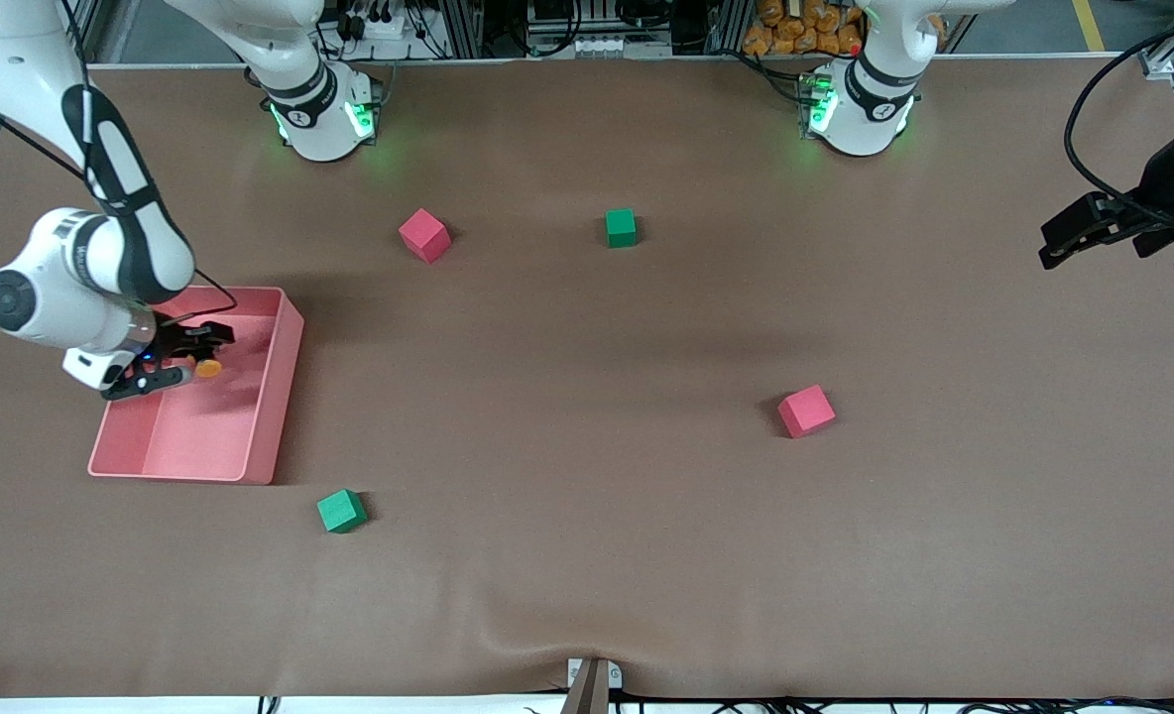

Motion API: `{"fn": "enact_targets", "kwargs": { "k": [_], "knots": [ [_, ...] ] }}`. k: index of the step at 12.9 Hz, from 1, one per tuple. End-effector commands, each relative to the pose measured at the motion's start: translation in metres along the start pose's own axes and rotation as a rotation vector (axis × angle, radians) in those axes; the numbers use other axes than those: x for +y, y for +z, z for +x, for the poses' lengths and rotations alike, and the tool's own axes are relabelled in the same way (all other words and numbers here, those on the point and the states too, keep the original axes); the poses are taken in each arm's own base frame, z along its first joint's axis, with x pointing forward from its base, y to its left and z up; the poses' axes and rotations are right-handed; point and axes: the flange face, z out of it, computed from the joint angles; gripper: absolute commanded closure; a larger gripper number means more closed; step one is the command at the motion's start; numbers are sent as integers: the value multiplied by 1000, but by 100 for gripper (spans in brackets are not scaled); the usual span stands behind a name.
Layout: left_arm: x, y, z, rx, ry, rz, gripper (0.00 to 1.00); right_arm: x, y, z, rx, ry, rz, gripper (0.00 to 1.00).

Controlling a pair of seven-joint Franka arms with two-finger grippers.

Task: Place and upright button with both arms
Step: 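Grasp the yellow button's blue base with the right gripper, then lift the button out of the tray and carry it to mid-table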

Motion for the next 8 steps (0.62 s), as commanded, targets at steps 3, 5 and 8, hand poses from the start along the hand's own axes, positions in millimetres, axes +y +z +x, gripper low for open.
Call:
{"fn": "enact_targets", "kwargs": {
  "k": [3,5,8],
  "knots": [
    [-2,-3,3,32,-10,14,0,-10,-92,45,-19,-134,-3,100],
    [-2,-4,6,47,-10,10,0,-54,-114,75,-10,-216,-28,100],
    [-3,-5,7,63,8,12,0,-128,-124,115,31,-292,-57,100]
  ]
}}
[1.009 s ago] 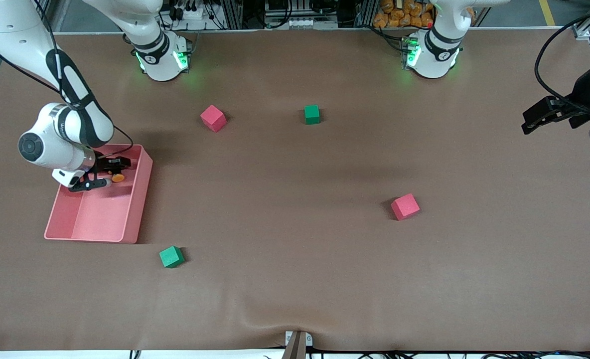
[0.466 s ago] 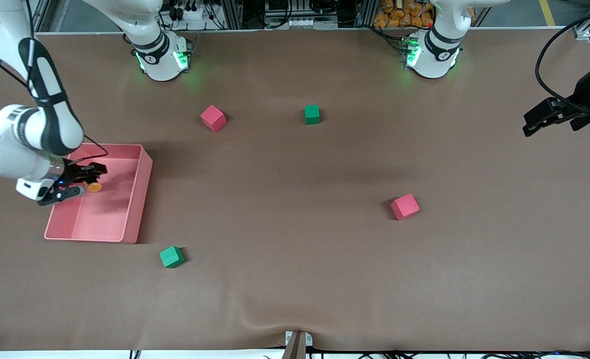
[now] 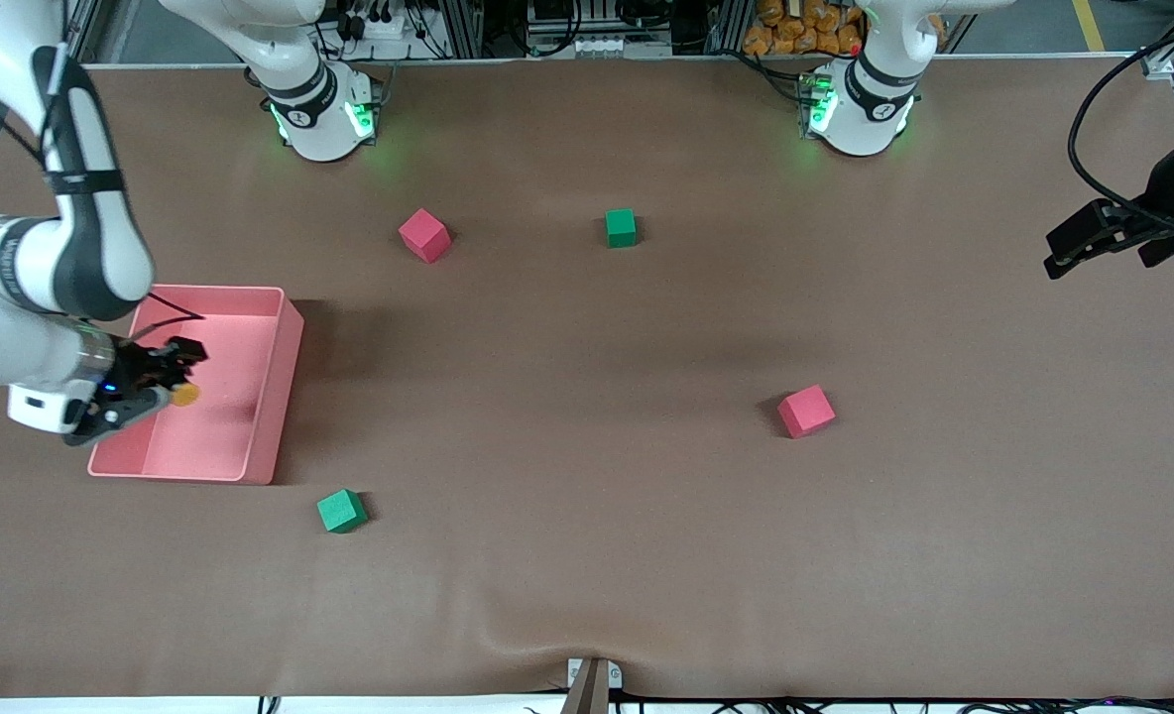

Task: Place and upright button with both arms
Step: 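Lift the button out of the tray and carry it to mid-table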

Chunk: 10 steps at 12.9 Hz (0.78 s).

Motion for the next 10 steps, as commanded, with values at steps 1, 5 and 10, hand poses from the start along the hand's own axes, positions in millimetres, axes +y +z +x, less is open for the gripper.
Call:
{"fn": "enact_targets", "kwargs": {
  "k": [1,5,10],
  "knots": [
    [-3,-3,2,21,16,20,0,-53,-5,48,17,-9,-9,100],
    [-11,-4,4,24,16,20,0,-161,-1,120,50,147,46,100],
    [-29,10,4,-18,14,27,0,-308,35,204,44,420,85,100]
  ]
}}
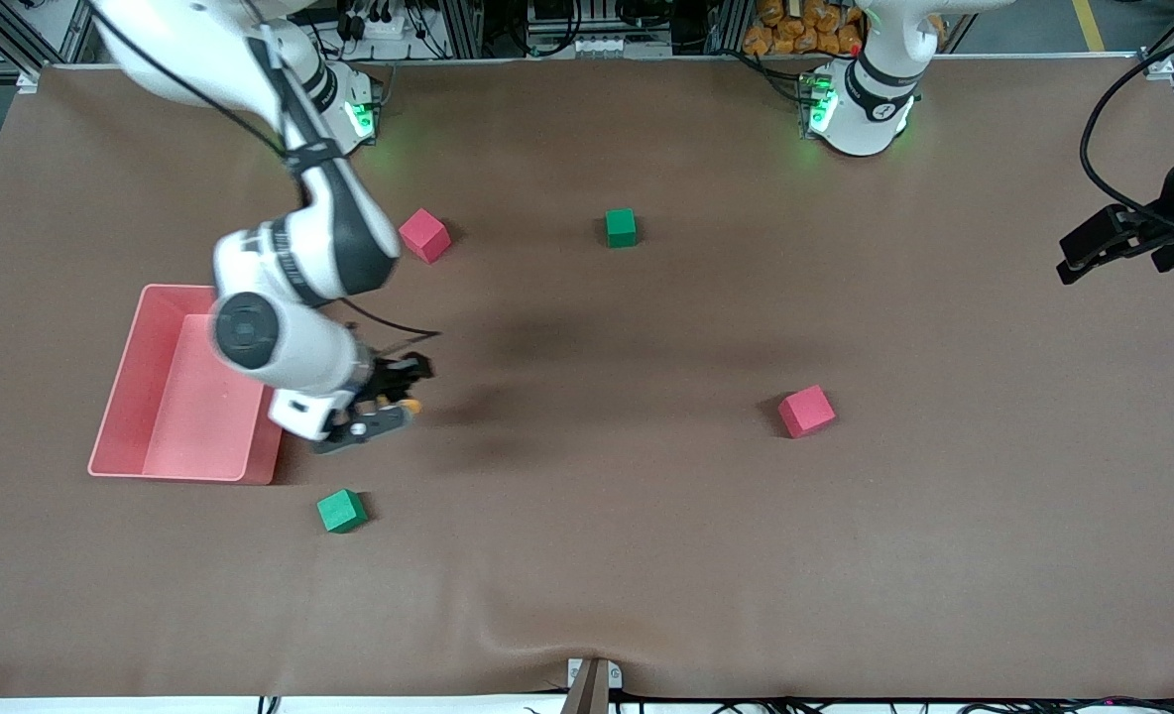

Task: Place and upright button with both arms
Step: 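Lift the button out of the tray and carry it to mid-table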

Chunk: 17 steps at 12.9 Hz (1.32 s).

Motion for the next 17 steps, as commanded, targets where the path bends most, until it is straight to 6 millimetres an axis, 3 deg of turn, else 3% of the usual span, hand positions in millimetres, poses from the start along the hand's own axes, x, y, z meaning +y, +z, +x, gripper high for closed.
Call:
{"fn": "enact_targets", "kwargs": {
  "k": [1,4,6,8,11,12,13,14,17],
  "knots": [
    [-10,3,-1,-11,39,20,0,-83,32,29,8,139,12,100],
    [-17,2,-10,-67,53,21,0,-187,83,30,164,244,73,100],
    [-19,3,-11,-76,74,14,0,-235,124,23,261,279,134,100],
    [-11,11,-8,-91,115,5,0,-262,147,23,280,313,161,100],
    [7,22,-5,-112,127,-29,0,-275,156,22,275,332,167,98],
    [13,27,-4,-123,135,-39,0,-276,156,21,272,331,166,91],
    [16,31,-2,-130,136,-57,0,-275,158,20,269,330,162,59],
    [18,34,0,-141,132,-92,0,-275,159,20,270,326,158,1],
    [24,46,3,-167,134,-131,0,-274,159,20,273,318,151,0]
  ]
}}
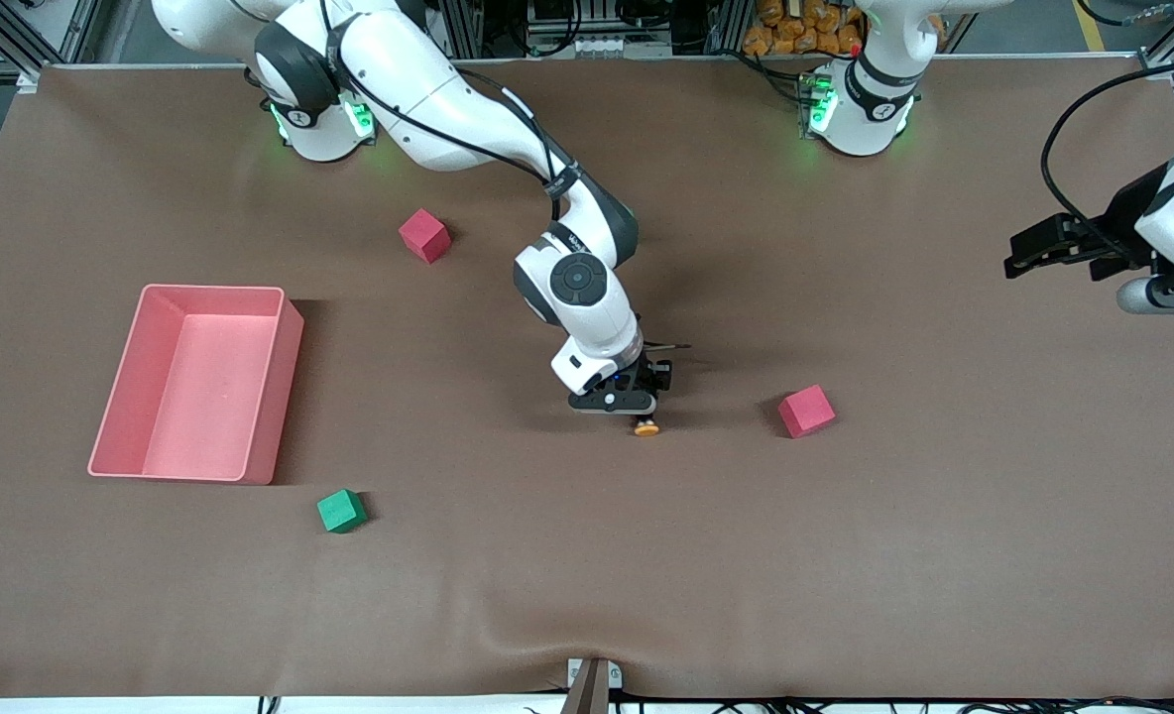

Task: Place and upright button with both arms
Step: 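Set the button down on the table while the left gripper approaches it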

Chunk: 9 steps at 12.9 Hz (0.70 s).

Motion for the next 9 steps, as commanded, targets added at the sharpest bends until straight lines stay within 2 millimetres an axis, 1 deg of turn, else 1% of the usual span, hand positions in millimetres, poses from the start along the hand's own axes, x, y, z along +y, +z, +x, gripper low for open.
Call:
{"fn": "enact_targets", "kwargs": {
  "k": [1,2,3,5,6,8,9],
  "knots": [
    [5,4,4,-13,-2,-22,0,-2,-2,7,7,8,4,0],
    [11,5,5,-9,-3,-22,0,-1,-5,10,8,11,5,0],
    [23,9,7,-7,12,-20,0,1,-9,16,14,18,9,0],
    [48,29,24,4,37,-21,0,3,-22,26,19,27,11,0],
    [65,38,32,26,51,-18,0,6,-33,34,23,37,15,0],
    [96,67,51,46,35,-16,0,15,-63,54,18,31,-17,0],
    [110,81,60,55,10,-21,0,28,-78,69,7,-11,-50,0]
  ]
}}
